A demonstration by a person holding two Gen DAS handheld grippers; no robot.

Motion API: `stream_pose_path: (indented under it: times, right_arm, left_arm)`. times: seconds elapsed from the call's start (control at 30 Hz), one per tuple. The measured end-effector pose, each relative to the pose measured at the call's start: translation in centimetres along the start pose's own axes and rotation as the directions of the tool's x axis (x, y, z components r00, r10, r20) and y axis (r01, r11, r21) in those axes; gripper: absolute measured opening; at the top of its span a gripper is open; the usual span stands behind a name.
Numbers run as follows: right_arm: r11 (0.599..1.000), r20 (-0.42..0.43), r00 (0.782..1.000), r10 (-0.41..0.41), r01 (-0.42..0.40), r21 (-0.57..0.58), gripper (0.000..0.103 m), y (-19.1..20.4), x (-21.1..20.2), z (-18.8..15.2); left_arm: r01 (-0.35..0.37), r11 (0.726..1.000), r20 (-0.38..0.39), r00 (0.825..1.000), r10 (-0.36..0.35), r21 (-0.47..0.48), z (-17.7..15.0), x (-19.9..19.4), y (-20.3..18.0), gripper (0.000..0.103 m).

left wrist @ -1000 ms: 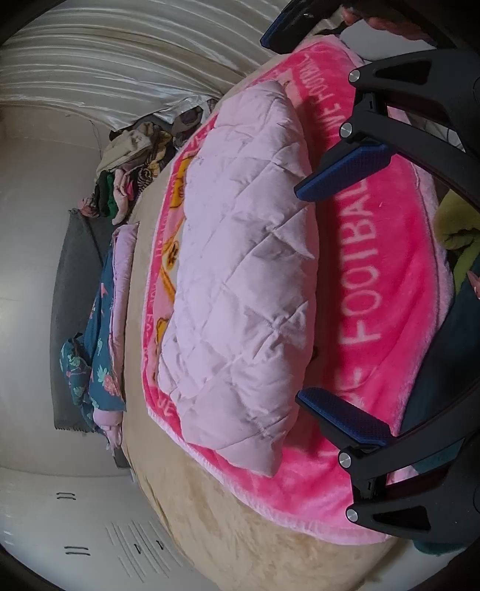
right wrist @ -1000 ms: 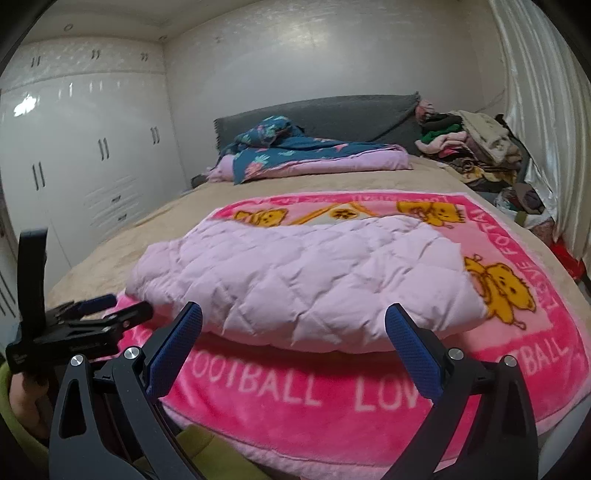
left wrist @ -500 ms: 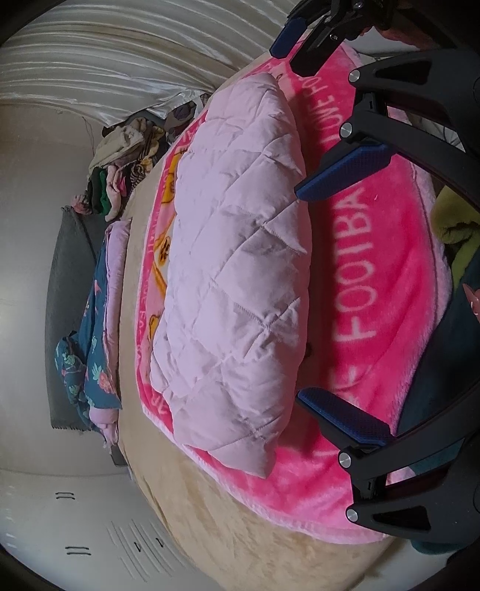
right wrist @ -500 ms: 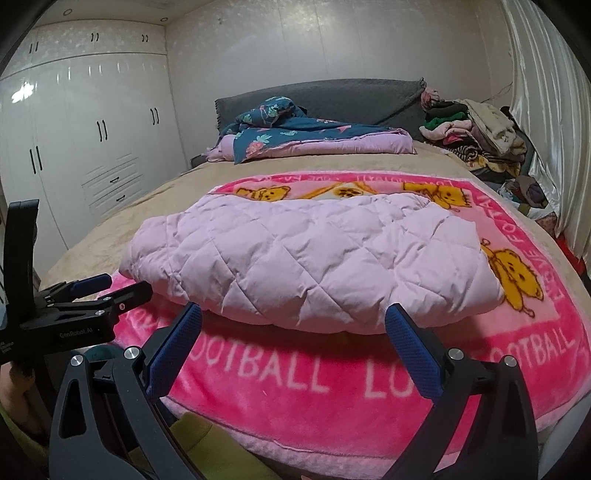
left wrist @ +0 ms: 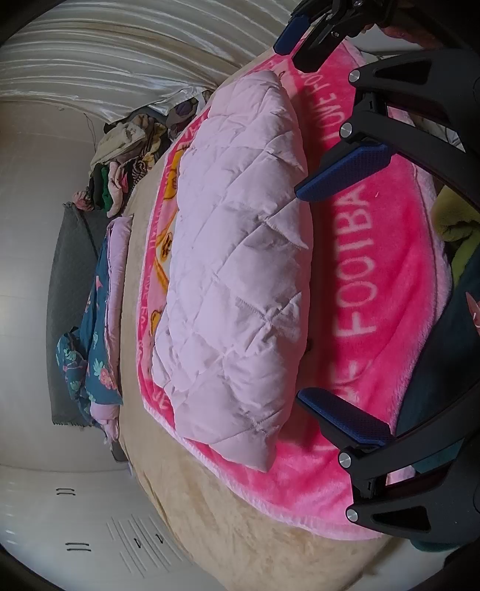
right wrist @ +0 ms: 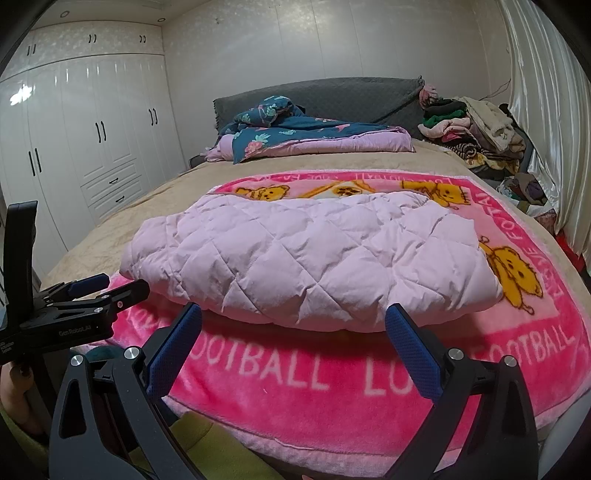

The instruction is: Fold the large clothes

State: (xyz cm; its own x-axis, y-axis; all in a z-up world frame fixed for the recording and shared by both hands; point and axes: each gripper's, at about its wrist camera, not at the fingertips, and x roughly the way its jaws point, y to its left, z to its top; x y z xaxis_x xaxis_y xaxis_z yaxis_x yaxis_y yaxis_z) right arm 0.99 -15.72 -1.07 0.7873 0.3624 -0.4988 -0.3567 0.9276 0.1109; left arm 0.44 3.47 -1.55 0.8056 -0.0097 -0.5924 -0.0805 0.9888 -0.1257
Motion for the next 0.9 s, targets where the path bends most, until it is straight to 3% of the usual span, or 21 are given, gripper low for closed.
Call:
stream_pose_path:
  times: [0.9]
  right_arm:
    - [1.0,0.005,1.0,-0.003,0.003,-0.002,0.099,0.03,-0.53,0.1]
  left_arm:
    - [-0.003,1.0,0.0,1.0,0.003,-0.002,0.0,-0.13,-0.03,0.094]
